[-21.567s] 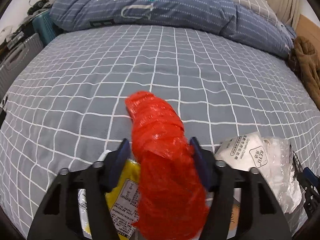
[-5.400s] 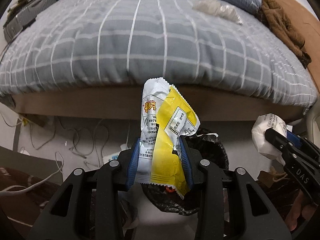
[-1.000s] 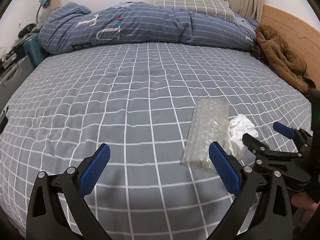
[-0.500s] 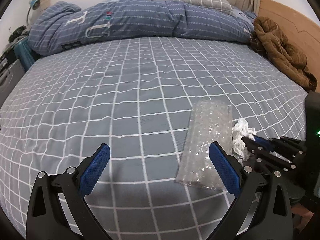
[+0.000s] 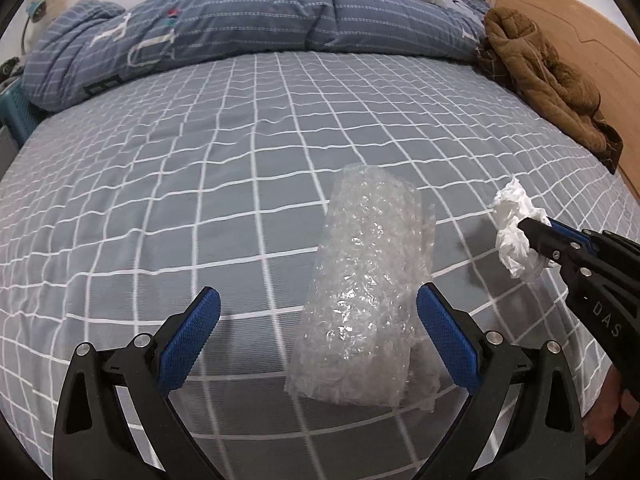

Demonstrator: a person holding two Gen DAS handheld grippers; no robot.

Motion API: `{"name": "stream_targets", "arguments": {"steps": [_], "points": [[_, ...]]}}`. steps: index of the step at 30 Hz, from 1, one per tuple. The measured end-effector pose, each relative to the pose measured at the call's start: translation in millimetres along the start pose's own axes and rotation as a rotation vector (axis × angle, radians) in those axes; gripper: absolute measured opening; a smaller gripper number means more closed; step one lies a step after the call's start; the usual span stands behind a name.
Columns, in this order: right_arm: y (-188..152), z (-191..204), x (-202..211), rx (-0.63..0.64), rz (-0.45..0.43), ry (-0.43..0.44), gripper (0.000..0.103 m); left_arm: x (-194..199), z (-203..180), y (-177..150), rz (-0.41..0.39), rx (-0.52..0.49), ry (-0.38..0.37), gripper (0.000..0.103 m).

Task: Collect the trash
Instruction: 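Grasp the white tissue with the right tool while the left tool grasps the bubble wrap, then carry the bubble wrap and tissue down toward the black trash bin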

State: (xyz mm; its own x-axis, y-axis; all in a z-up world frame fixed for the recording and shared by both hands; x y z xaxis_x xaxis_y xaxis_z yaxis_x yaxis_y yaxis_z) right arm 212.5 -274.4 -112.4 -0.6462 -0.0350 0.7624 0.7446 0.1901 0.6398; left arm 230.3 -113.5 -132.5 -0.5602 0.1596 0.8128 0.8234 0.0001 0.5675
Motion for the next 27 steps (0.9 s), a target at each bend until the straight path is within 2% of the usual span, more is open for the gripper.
{"name": "stream_targets", "arguments": {"steps": [5, 8, 11, 14, 19, 22, 27], "points": [[-0.4, -4.7, 1.3, -0.012, 0.000, 0.004, 0.010, -1.2, -9.0, -0.3, 0.005, -0.004, -0.028, 0.096], [-0.2, -3.5, 1.9, -0.012, -0.002, 0.005, 0.010, -4.1, -13.7, -2.1, 0.014, -0.013, -0.033, 0.090], [-0.1, -3.1, 3.1, -0.012, -0.004, 0.007, 0.010, -7.3, -17.6, -3.6, 0.024, -0.024, -0.037, 0.083], [0.2, -1.7, 3.7, -0.011, -0.004, 0.008, 0.010, -12.0, -19.1, -5.5, 0.039, -0.030, -0.039, 0.069], [0.3, -1.1, 3.7, -0.009, -0.004, 0.008, 0.010, -17.1, -18.7, -7.5, 0.055, -0.039, -0.025, 0.037], [1.6, 0.3, 6.0, -0.009, -0.012, 0.009, 0.010, -12.4, -16.0, -5.9, 0.053, -0.031, -0.028, 0.031], [6.4, 2.8, 17.0, -0.004, -0.039, 0.004, 0.010, 7.7, -8.6, 3.7, 0.003, 0.003, -0.028, 0.031]]}}
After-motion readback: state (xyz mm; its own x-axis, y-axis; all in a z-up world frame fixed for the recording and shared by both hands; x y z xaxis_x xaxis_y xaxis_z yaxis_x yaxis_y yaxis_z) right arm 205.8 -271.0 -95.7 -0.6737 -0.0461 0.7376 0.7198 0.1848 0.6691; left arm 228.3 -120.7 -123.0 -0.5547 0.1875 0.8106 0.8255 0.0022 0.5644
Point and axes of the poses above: each gripper's, at about its wrist camera, not at the fingertips, and x roughly against the way its jaws point, z to its left, y to its top, the point moved 2 cm from there along -x, roughly the way its jaws point, and after that the axes turned 9 degrees about x, right-handed, at the moved point
